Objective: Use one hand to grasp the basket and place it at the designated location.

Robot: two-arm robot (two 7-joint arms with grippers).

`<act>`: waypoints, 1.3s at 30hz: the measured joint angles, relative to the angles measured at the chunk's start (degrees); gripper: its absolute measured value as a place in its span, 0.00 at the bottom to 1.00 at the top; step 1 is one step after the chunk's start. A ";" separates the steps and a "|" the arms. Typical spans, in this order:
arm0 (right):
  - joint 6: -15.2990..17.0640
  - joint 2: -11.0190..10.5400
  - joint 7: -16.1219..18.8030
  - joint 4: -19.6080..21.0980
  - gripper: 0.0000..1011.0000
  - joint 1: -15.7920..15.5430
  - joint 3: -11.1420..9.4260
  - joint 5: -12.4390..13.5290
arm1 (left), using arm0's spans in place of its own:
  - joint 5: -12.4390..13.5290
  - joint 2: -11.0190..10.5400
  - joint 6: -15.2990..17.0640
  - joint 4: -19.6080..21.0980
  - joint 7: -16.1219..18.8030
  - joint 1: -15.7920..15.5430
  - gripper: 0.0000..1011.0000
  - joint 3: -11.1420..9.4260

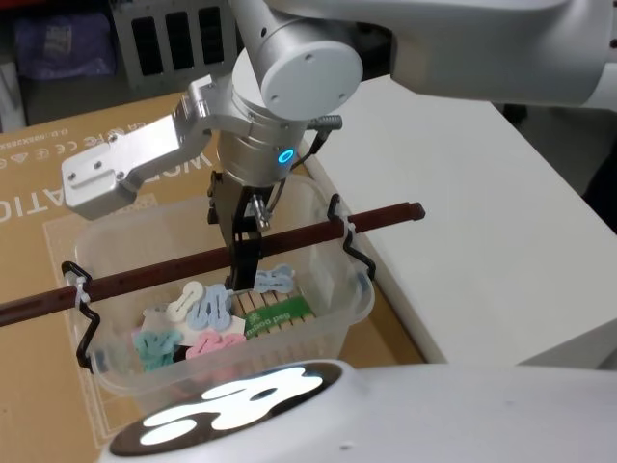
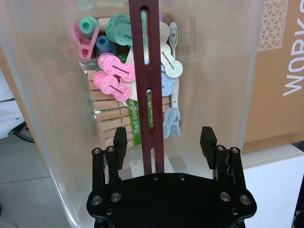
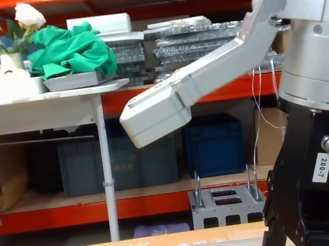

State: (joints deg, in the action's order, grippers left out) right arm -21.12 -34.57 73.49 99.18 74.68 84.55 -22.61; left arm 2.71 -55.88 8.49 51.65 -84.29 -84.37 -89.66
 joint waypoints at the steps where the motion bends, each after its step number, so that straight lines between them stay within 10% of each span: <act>1: -0.02 0.00 0.00 -0.10 0.93 0.01 0.00 0.00 | 0.00 0.01 0.00 0.00 0.00 0.00 0.00 0.00; 24: 1.74 -0.51 -1.23 -1.46 0.25 -1.07 -1.48 0.81 | 0.00 0.01 0.00 0.00 0.00 0.00 0.00 0.00; 39: 1.73 -0.96 -0.99 -1.89 0.24 -1.28 -3.03 2.13 | 0.00 0.00 0.00 0.00 0.00 0.00 0.00 0.00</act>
State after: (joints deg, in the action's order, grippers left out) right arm -19.40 -35.53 72.50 97.29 73.40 81.52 -20.49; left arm 2.71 -55.87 8.49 51.65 -84.29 -84.37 -89.66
